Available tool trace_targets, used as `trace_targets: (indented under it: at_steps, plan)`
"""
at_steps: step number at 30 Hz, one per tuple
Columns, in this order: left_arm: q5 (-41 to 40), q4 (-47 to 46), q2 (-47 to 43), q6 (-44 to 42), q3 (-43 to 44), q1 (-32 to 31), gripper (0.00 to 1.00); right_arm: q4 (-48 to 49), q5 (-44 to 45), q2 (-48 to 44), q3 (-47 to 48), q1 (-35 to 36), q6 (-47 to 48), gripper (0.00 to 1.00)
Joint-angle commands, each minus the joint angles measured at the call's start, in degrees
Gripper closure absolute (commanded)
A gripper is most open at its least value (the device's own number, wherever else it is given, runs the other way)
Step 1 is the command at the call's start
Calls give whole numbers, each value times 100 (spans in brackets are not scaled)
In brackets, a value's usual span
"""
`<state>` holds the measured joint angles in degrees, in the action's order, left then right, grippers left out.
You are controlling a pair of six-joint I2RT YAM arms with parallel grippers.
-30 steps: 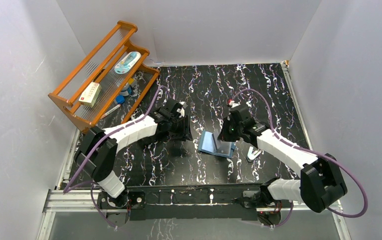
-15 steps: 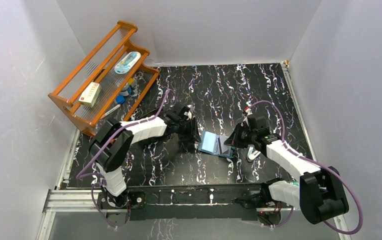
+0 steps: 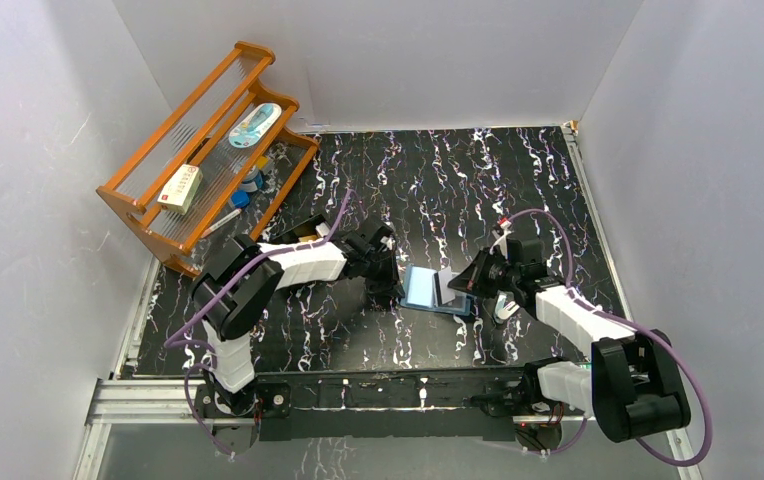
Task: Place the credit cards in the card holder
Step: Insert the credit card into the card holder.
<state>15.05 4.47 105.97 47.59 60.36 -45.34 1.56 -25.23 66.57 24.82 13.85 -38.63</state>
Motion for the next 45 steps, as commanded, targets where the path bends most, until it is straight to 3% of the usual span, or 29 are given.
trace_targets:
  at_steps: [1,6,18,35,45]
  plan:
    - [-429,359,-248,210,-162,-103,100,-56,87,-329,-76,-55,80,100]
    - [-898,408,-405,698,-342,-264,100,-214,157,-618,-63,-78,86,100]
    - [-1323,447,-510,980,-496,-531,100,426,47,-452,-412,-76,-138,100]
    - [-1265,491,-286,995,-437,-631,100,1804,-328,-186,-1144,-79,-482,100]
    - [-1406,785,-378,940,-374,-634,100,391,177,-991,-288,-87,10,100]
